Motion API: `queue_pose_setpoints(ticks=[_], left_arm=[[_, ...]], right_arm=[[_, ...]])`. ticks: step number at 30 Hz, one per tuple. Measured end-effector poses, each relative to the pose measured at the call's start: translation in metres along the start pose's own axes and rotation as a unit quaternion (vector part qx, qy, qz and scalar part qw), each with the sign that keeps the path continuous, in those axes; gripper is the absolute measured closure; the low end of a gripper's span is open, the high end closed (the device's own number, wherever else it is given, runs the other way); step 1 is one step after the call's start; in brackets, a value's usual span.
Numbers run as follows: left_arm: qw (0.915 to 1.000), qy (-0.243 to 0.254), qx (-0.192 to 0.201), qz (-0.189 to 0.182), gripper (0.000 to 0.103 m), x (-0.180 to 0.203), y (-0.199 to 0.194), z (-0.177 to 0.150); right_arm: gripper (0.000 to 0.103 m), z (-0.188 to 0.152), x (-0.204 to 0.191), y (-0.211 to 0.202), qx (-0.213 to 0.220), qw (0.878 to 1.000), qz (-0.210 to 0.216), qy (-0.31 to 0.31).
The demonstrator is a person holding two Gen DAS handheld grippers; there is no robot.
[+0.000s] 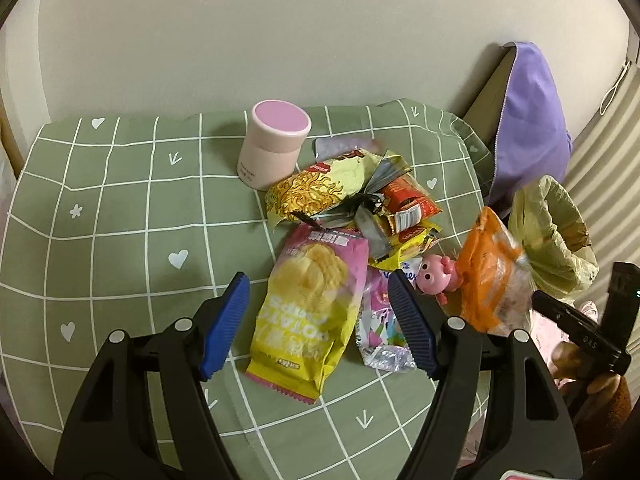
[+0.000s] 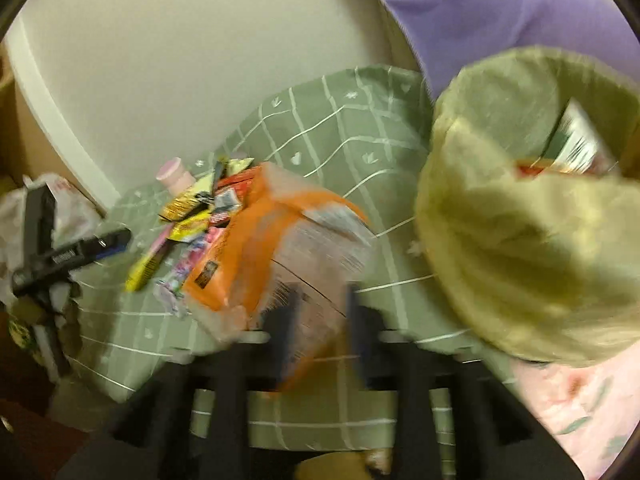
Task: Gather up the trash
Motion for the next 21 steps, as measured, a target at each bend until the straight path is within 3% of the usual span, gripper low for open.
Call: queue_pose_setpoints(ticks=[5,10,12,15,21], left_arm=[[0.9999,-0.009,-0.004,0.011,0.035,-0.009,-0.002,-0.006],[0.9997,-0.011,-0.005,0.023,0.035,-0.012,-0.007,-0.013],[0.9997,-0.009,-0.003,0.022,0.035,-0.011,-0.009,-0.015],[0.9998,-0.004,-0.005,0.019,0.035,-0.008,-0.008,-0.017],[0.9999,0.004,-0.013,0.004,0.035,0.003,-0.003,-0.019]], right_arm=[[0.049,-0.002,0.007,0.029,-0.017,0.999,0.005,0.034],[0.049,-0.006,-0.004,0.031,0.009,0.998,-0.061,-0.007],[0.049,-0.010,-0.012,0.019,0.025,0.998,-0.046,-0.025],[0.049,-0.020,-0.034,0.004,0.022,0.997,0.012,-0.067],[0.051,-0.026,-0.054,0.036,-0.009,0.990,-0.006,-0.140]])
Point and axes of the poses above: each gripper's, at about its wrist camera, not at the fingertips, and y roughly the way its jaws point, x to its right, z to its top, the point moved 1 cm from there along y, roughly the way its jaws point, and after that the axes turned 1 degree about z, right-handed, at the moved point
